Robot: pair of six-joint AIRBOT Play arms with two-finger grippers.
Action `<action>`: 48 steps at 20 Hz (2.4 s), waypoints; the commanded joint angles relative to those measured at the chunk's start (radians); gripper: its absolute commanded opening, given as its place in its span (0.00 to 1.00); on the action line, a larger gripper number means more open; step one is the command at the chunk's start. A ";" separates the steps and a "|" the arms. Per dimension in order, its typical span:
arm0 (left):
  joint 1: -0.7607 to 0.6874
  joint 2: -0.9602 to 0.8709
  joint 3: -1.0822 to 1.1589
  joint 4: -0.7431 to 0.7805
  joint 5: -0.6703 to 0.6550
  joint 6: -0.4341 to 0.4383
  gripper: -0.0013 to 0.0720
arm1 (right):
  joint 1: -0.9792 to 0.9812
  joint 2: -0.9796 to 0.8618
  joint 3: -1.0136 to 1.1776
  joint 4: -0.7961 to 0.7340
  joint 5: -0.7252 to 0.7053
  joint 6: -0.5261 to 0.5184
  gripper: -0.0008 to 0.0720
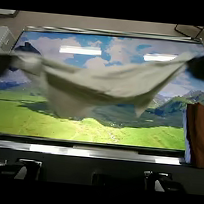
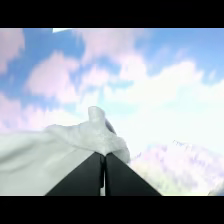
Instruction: Fold the clothes and pants, and hang the long-sleeved shirts on hangers.
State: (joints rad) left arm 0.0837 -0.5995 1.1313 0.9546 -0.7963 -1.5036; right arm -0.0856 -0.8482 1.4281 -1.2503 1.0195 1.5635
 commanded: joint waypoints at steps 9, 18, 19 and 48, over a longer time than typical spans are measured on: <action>0.252 0.172 0.257 0.045 0.151 -0.049 0.05 | -0.032 0.253 0.166 -0.261 0.044 0.048 0.08; 0.121 -0.431 0.109 0.010 0.026 0.101 0.06 | -0.032 -0.156 -0.237 -0.231 0.289 0.164 0.08; 0.089 -0.521 0.109 0.010 0.029 0.115 0.06 | -0.032 -0.223 -0.286 -0.198 0.198 0.196 0.08; 0.443 -0.718 -0.442 0.012 -0.514 0.285 0.67 | -0.325 -0.409 -0.283 -0.085 0.481 0.010 0.78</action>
State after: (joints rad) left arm 0.5415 -1.3125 0.7395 1.0260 -1.3716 -1.2549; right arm -0.4580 -1.2579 1.1530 -1.3472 1.5074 1.5780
